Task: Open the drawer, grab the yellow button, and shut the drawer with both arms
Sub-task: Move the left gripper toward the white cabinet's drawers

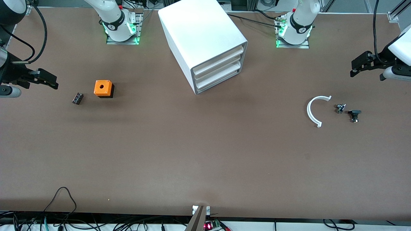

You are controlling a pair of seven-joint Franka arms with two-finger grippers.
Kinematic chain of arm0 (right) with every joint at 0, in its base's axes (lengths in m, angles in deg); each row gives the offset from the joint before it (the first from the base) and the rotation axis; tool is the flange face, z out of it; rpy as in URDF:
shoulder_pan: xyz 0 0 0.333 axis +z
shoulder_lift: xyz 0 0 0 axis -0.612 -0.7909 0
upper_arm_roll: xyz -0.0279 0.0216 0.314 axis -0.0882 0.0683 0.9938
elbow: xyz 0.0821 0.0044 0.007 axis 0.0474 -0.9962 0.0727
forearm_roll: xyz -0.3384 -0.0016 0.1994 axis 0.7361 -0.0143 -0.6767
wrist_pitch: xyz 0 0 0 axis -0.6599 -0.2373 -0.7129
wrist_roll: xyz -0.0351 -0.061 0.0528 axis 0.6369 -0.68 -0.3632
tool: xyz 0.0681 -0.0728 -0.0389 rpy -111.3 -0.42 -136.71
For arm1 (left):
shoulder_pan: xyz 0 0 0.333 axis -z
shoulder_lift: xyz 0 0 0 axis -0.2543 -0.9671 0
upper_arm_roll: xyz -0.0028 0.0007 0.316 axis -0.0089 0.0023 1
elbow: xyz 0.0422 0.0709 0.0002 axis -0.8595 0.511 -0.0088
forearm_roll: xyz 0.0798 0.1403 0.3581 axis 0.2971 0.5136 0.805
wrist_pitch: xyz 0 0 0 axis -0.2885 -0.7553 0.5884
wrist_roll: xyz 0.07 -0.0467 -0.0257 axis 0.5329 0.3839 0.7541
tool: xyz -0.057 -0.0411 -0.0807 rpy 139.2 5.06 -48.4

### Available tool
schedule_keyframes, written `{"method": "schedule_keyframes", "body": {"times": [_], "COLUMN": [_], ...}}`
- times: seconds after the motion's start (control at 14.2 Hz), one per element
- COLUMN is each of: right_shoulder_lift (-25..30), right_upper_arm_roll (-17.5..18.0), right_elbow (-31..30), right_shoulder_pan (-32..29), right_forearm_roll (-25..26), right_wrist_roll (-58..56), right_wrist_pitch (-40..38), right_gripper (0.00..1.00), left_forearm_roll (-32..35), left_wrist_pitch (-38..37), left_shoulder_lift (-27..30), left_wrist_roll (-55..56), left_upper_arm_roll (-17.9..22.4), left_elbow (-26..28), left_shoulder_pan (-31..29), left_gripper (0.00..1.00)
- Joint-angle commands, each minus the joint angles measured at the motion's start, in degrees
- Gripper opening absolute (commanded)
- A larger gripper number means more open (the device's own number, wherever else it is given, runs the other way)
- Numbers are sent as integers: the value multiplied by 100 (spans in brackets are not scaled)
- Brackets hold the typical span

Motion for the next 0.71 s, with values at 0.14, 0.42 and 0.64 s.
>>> {"method": "schedule_keyframes", "body": {"times": [0.14,0.42,0.64], "right_shoulder_lift": [-22,-13,22], "right_upper_arm_roll": [24,24,16], "right_elbow": [94,94,50], "right_shoulder_pan": [-16,-16,-16], "right_forearm_roll": [64,29,20], "right_wrist_roll": [23,23,23], "right_wrist_pitch": [-50,-50,-59], "right_gripper": [100,100,100], "left_forearm_roll": [-106,-124,-115], "left_wrist_pitch": [-84,-57,-75], "left_shoulder_lift": [-50,-102,-338], "left_wrist_roll": [-149,-167,-87], "left_upper_arm_roll": [13,-13,-92], "left_elbow": [-194,-230,-300], "left_shoulder_pan": [-73,-65,58], "left_gripper": [100,100,100]}}
